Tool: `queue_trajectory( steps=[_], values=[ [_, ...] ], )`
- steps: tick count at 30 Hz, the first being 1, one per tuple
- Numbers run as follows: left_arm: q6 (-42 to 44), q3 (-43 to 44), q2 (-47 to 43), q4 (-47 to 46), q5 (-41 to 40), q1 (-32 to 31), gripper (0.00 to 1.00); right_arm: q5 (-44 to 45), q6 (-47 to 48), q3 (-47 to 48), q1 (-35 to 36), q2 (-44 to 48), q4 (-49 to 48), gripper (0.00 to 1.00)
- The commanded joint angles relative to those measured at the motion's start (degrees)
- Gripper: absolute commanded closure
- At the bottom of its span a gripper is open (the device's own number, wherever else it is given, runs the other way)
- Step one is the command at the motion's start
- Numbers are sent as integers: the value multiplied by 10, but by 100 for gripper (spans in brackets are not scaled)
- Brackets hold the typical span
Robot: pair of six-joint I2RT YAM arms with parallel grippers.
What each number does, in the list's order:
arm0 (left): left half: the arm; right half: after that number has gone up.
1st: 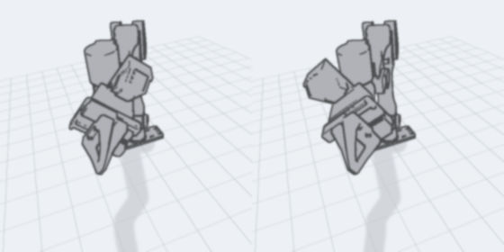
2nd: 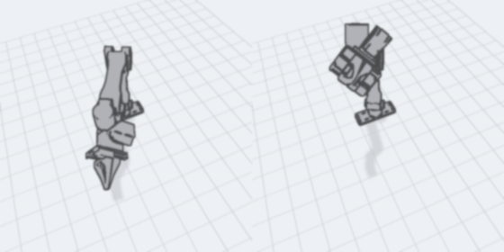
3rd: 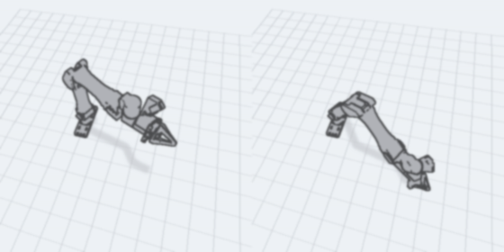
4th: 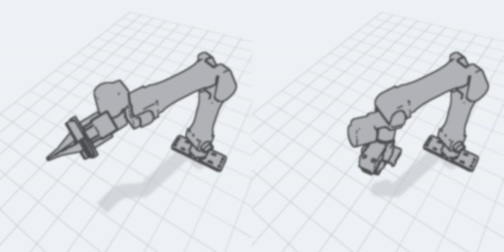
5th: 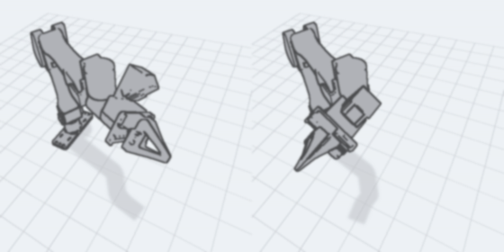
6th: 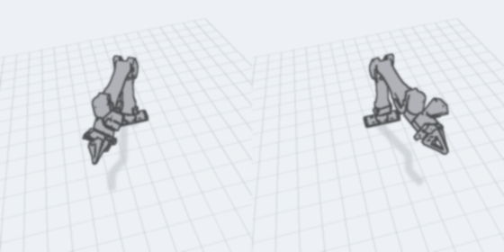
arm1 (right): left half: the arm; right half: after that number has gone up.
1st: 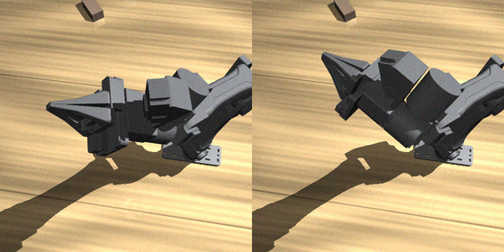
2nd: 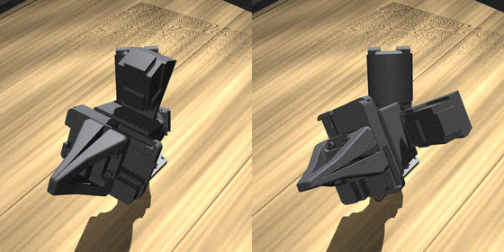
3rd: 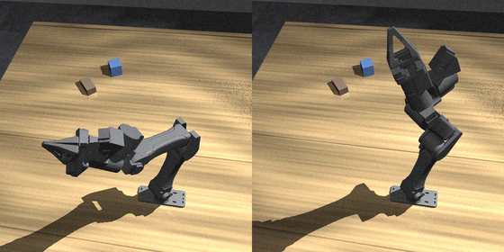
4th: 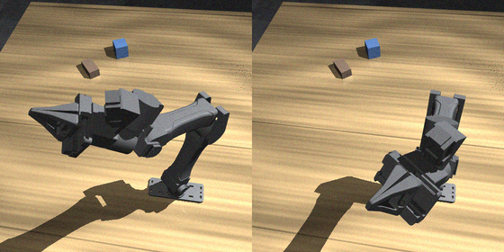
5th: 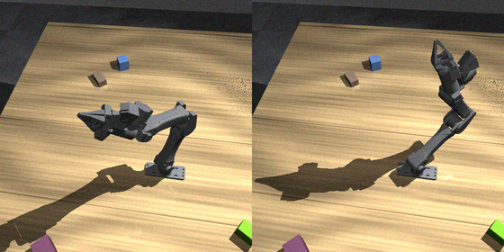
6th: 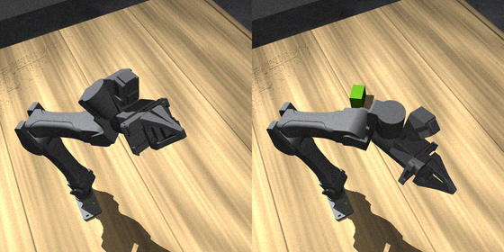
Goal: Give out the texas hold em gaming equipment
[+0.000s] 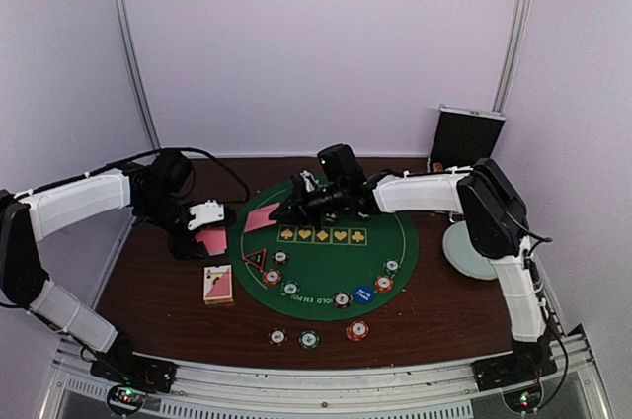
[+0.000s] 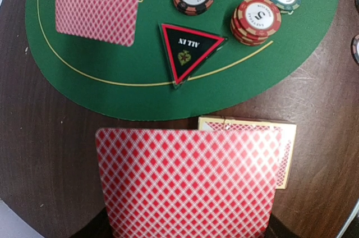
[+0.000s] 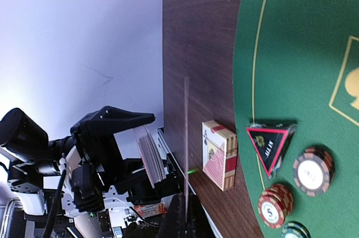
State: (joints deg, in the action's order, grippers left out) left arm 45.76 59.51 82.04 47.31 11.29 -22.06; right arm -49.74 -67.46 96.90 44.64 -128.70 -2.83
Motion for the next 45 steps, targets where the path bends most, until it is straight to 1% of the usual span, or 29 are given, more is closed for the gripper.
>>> queue_trajectory(
  steps=[1,9,14,16,18,20,21,25,26,30,32,35,38,42,45],
  values=[
    [2,9,-18,9,26,3,84,-8,10,85,3,-69,31,100],
    [-10,16,-17,13,42,3,84,-8,-19,229,15,-187,42,100],
    [-10,18,-16,13,43,3,84,1,-22,294,21,-241,68,99],
    [-9,19,-14,15,41,2,84,11,-7,306,20,-248,99,89],
    [-9,20,-13,17,41,2,84,25,26,311,19,-243,145,84],
    [-9,20,-13,17,44,2,84,43,61,300,17,-227,183,76],
    [-10,20,-13,17,45,2,84,53,78,292,16,-216,200,66],
    [-12,20,-11,17,44,2,84,88,127,259,11,-172,245,40],
    [-12,21,-10,17,45,2,84,96,137,253,8,-163,254,35],
    [-14,22,-10,18,44,-2,84,112,163,235,0,-126,271,27],
    [-15,24,-9,17,43,-6,84,112,165,221,-6,-107,262,25],
    [-19,30,-6,18,43,-11,84,95,149,184,-9,-75,217,23],
    [-28,39,2,18,49,-15,84,71,114,111,-3,-38,136,22],
    [-37,54,17,18,50,-24,84,53,64,-9,12,16,22,22],
    [-49,68,29,18,53,-28,85,47,24,-71,25,43,-63,22]
  ],
)
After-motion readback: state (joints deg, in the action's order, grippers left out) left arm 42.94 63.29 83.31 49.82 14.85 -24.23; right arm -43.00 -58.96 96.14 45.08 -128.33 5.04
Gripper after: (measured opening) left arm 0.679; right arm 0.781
